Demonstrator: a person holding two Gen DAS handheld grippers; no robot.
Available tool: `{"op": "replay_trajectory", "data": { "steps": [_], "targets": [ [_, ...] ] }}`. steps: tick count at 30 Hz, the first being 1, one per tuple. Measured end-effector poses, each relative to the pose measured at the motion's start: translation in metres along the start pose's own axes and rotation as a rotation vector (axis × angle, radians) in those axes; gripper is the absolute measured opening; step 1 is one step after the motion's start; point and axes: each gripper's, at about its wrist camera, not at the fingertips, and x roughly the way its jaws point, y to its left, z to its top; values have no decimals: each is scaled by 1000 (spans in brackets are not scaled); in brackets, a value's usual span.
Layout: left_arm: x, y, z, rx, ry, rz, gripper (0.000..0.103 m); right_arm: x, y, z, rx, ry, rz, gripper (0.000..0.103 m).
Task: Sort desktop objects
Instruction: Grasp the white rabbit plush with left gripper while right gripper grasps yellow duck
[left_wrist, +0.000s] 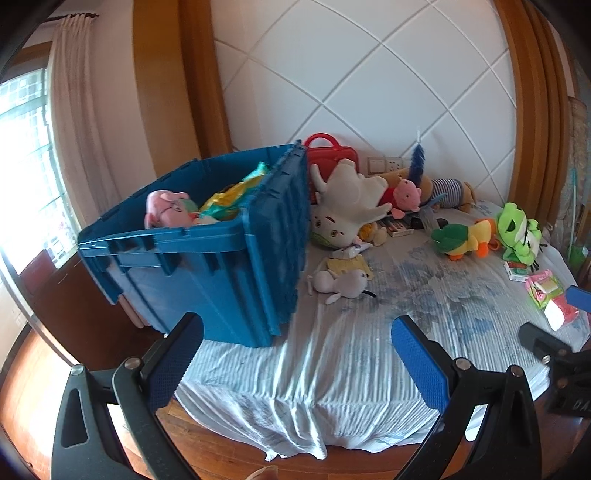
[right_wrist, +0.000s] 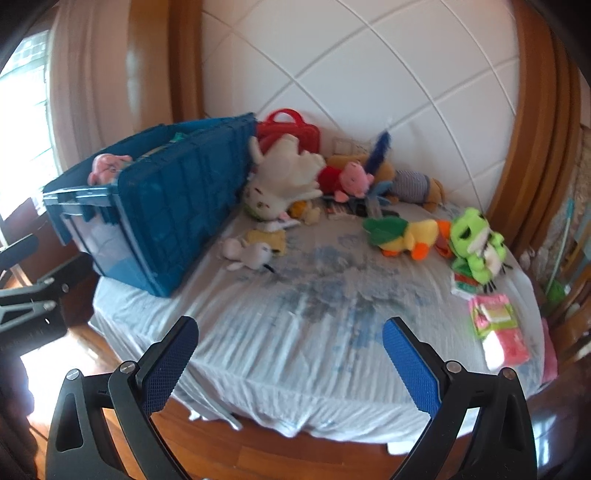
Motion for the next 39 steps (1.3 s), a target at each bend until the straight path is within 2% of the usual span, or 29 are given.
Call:
{"op": "replay_trajectory", "data": {
  "steps": [7, 11, 15, 18, 25, 29, 33, 37, 39],
  "targets": [
    [34, -41, -23, 53, 39, -100, 103, 22, -65, -17, 103, 19, -32, 101],
    [63, -65, -21, 104, 34, -138, 103, 45, -83, -12, 139, 28, -40, 101],
    [102, -81, -15, 158, 25, -192, 103, 78, -91, 4, 155, 33, -26, 101],
    [143, -89, -7, 164, 48, -234, 103, 108, -92, 24, 151, 39, -44, 101],
    [223, -99, 8, 175, 88, -286, 103, 156, -107, 72, 214, 6, -120, 101],
    [254, -103, 18, 156, 103, -311, 103, 183, -135, 77, 282, 59, -167, 101],
    [278, -112, 24, 175, 139, -289, 103, 204, -170, 86, 324, 75, -223, 101],
    [298, -119, 30, 195, 144, -227, 103, 235, -210, 101, 333, 89, -270, 101],
    [309, -121, 33, 179, 171, -199, 103, 255, -232, 110, 342, 96, -275, 101]
  ]
}}
